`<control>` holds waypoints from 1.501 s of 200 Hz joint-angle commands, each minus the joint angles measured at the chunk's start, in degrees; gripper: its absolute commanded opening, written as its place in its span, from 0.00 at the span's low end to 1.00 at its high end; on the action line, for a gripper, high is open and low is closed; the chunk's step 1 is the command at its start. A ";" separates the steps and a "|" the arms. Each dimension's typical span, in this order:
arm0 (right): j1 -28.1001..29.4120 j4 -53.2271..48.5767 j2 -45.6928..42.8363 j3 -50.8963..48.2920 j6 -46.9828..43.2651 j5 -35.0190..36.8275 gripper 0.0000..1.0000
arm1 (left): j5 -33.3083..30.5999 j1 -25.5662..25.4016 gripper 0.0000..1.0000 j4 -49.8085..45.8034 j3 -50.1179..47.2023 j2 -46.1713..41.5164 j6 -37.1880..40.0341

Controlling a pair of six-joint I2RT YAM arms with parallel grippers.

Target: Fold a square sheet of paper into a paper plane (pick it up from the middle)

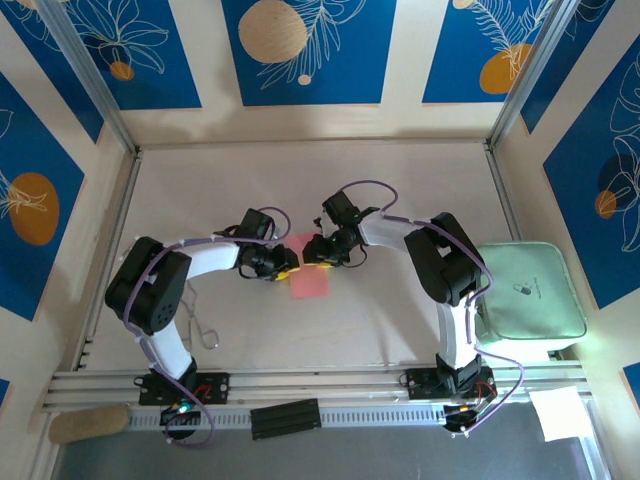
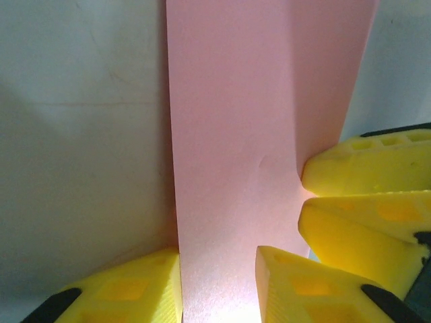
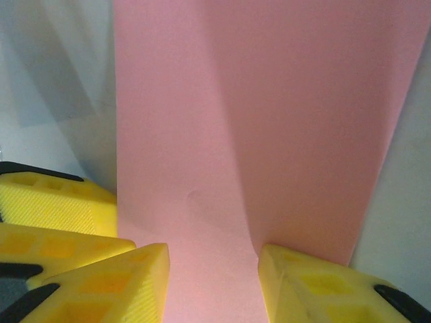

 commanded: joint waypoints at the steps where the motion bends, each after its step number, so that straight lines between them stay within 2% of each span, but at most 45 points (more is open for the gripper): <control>1: -0.40 -3.46 2.20 -1.45 1.41 1.60 0.43 | 2.01 -0.53 0.33 -0.96 -1.70 -2.58 1.08; 46: -0.87 -3.06 2.16 -1.54 2.29 1.34 0.43 | 6.43 -0.54 0.32 4.99 -4.79 -5.11 -2.96; 89: -1.19 -1.19 1.24 -2.60 3.36 0.21 0.44 | 7.37 -0.50 0.28 8.69 -5.78 -4.55 -5.66; 159: -2.18 1.98 -3.72 -3.12 4.79 -1.63 0.48 | 5.88 -0.44 0.16 8.51 -5.98 -4.13 -7.63; 186: -2.60 3.19 -7.34 -4.35 5.03 -0.18 0.53 | 5.34 -0.36 0.07 8.44 -6.13 -4.22 -8.44; 211: -2.63 5.48 -11.94 -7.99 3.54 4.18 0.63 | 5.38 -0.34 0.00 8.97 -5.90 -4.31 -9.43; 228: -2.48 7.50 -15.64 -11.33 1.33 7.84 0.68 | 5.76 -0.36 0.00 9.81 -5.74 -4.44 -10.21; 258: -0.28 11.50 -21.48 -16.78 -5.67 16.62 0.68 | 5.95 -0.36 0.00 10.52 -5.66 -5.32 -11.87; 286: 4.50 17.74 -28.05 -22.82 -15.33 27.55 0.66 | 6.48 -0.44 0.00 11.20 -5.96 -6.51 -14.45; 300: 5.76 20.08 -30.47 -24.86 -18.31 29.49 0.67 | 6.64 -0.45 0.00 10.50 -5.79 -7.17 -14.99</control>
